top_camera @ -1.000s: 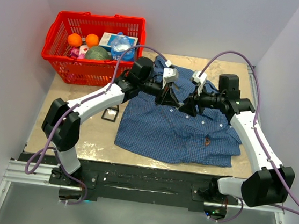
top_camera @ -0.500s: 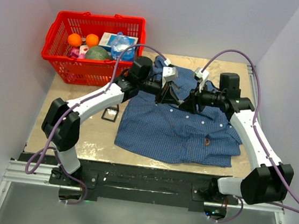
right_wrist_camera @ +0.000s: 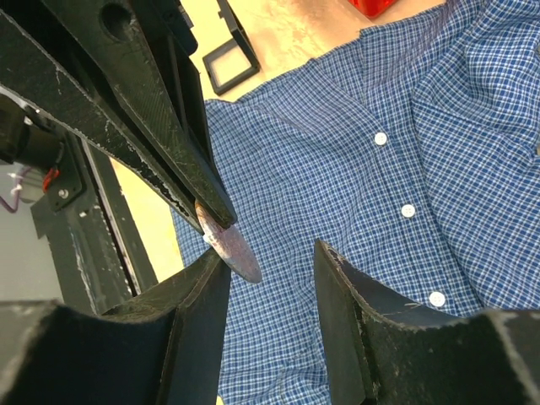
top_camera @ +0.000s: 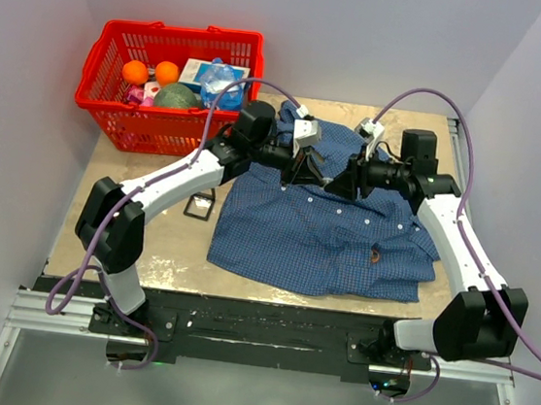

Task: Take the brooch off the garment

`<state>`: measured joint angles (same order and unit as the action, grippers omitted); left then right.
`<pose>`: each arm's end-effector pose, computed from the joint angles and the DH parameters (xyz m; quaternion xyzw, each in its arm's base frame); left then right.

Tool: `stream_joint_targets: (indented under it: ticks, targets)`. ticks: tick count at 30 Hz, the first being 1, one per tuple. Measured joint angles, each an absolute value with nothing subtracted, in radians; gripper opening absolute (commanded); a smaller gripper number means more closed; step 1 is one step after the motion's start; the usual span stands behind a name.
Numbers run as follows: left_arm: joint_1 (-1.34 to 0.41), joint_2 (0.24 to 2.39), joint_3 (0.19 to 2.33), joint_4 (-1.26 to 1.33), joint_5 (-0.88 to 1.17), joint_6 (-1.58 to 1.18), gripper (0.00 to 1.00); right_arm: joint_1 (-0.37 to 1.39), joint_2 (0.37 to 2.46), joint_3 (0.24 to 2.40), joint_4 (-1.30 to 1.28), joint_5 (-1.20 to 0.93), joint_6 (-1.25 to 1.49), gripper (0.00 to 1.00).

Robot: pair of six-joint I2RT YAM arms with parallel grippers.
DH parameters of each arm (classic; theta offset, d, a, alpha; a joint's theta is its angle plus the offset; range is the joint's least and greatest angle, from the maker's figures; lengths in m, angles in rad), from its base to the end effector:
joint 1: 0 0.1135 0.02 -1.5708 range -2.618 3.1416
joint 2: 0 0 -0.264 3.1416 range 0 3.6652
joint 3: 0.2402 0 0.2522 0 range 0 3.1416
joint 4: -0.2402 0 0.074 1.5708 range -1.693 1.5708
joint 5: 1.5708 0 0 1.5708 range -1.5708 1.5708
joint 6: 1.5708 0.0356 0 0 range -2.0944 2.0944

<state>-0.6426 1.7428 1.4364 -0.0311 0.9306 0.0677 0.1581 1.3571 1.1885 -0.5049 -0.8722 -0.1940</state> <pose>0.3085 -0.2666 0.3254 0.4968 0.5934 -0.4976 0.3918 0.2834 0.0728 0.3291 -0.3234 0.7720 0.3735 0.3999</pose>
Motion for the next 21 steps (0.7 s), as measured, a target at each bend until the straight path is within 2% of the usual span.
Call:
stream_joint_targets:
  ticks: [3, 6, 9, 17, 21]
  targets:
    - [-0.642, 1.743, 1.443, -0.035, 0.928, 0.076, 0.0, 0.154, 1.363, 1.188, -0.493, -0.884, -0.177, 0.46]
    - [-0.642, 1.743, 1.446, -0.039, 0.911, 0.086, 0.0, 0.148, 1.369, 1.188, -0.485, -0.892, -0.171, 0.53]
    - [-0.643, 1.743, 1.446, -0.044, 0.9, 0.091, 0.0, 0.138, 1.37, 1.196, -0.51, -0.893, -0.208, 0.54]
    - [-0.649, 1.743, 1.446, -0.113, 0.89, 0.128, 0.0, 0.112, 1.365, 1.398, -0.885, -0.868, -0.608, 0.57]
    - [-0.649, 1.743, 1.45, -0.136, 0.885, 0.147, 0.0, 0.112, 1.316, 1.362, -0.944, -0.812, -0.719, 0.56]
